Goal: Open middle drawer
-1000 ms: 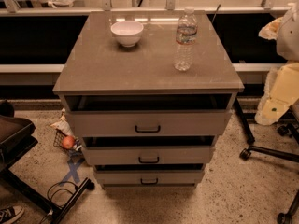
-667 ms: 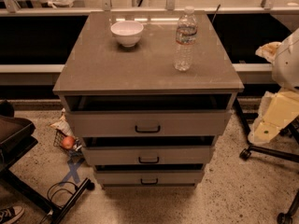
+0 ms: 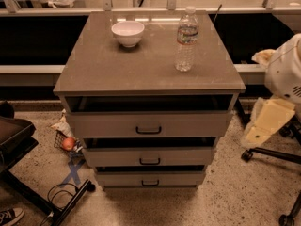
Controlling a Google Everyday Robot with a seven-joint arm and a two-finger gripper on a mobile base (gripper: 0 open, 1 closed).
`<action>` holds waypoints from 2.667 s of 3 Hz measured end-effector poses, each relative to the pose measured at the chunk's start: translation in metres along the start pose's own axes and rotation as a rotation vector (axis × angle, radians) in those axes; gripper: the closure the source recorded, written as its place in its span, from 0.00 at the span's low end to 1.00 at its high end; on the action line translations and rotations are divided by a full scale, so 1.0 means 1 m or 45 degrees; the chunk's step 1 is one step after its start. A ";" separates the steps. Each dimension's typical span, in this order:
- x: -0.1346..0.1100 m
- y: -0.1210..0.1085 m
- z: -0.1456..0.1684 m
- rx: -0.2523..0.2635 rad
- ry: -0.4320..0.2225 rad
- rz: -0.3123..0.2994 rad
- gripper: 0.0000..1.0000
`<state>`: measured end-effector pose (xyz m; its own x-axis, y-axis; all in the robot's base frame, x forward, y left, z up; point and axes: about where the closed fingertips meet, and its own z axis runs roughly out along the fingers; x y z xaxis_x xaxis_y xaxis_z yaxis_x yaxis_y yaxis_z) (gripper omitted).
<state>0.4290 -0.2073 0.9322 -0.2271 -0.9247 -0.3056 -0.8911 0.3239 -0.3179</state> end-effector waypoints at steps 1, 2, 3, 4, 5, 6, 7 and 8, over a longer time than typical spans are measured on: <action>0.008 0.019 0.057 -0.030 -0.068 0.034 0.00; 0.026 0.053 0.158 -0.101 -0.202 0.069 0.00; 0.026 0.048 0.212 -0.057 -0.303 0.079 0.00; 0.026 0.039 0.261 -0.023 -0.345 0.112 0.00; 0.024 0.042 0.270 -0.030 -0.348 0.103 0.00; 0.032 0.064 0.307 -0.057 -0.390 0.102 0.00; 0.045 0.088 0.367 -0.095 -0.444 0.049 0.00; 0.046 0.097 0.398 -0.121 -0.460 -0.005 0.00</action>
Offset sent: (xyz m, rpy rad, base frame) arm 0.0634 0.0286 -0.2364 0.3078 -0.1633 -0.0124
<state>0.4885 -0.1385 0.5306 -0.0856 -0.7902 -0.6069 -0.9279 0.2850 -0.2403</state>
